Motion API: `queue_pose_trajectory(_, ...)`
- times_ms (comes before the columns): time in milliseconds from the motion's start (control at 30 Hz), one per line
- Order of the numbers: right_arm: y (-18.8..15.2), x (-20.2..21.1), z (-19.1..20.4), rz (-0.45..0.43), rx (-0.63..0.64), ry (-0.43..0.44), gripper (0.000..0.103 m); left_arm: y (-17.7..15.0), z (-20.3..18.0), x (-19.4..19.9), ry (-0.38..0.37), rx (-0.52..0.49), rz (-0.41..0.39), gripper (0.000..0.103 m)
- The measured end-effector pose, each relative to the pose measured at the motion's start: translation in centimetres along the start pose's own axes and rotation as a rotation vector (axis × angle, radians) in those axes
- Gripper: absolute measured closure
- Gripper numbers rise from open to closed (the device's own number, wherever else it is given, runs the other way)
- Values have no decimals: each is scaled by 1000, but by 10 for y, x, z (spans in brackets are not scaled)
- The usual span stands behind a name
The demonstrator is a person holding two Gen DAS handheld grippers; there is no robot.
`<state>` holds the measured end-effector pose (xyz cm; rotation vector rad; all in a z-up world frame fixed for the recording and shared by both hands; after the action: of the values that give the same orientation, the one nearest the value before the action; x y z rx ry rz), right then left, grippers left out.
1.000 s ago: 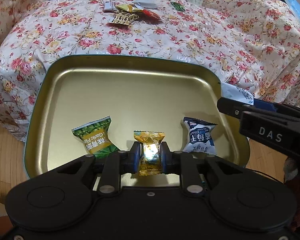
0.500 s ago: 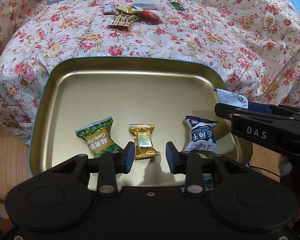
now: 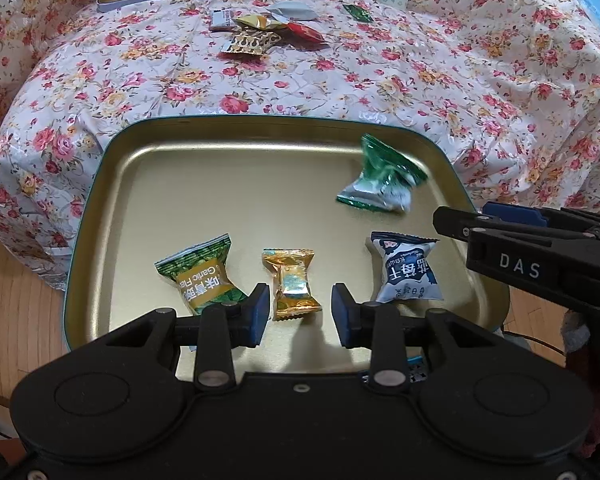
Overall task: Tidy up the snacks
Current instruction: 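Withdraw both open tools from the tray back toward the snacks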
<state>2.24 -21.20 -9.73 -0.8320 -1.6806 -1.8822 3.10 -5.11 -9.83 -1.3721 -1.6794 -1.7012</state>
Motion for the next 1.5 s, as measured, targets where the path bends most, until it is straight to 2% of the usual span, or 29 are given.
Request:
queue_pose_trajectory(700, -2, 2, 4, 28, 13, 34, 49, 2, 9, 2, 42, 30, -10, 60)
queue_pose_trajectory(1167, -3, 3, 6, 38, 24, 50, 48, 6, 21, 6, 144, 36, -44, 60)
queue_pose_trajectory(1333, -2, 2, 5, 43, 22, 55, 48, 10, 25, 9, 183, 28, -77, 56)
queue_pose_trajectory(1500, 1, 1, 2, 32, 16, 58, 47, 24, 31, 14, 230, 27, -181, 55)
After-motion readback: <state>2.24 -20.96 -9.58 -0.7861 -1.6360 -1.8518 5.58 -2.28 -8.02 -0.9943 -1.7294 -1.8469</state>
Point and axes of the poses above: each gripper's, at about its wrist camera, not at the fingertips, and x roughly against the way its jaws point, z to its left, y to its top, the point moved 7 cm from there along -x, roughly the way its jaws point, and after that the axes turned 7 degrees about -z, right-handed, at the moved point
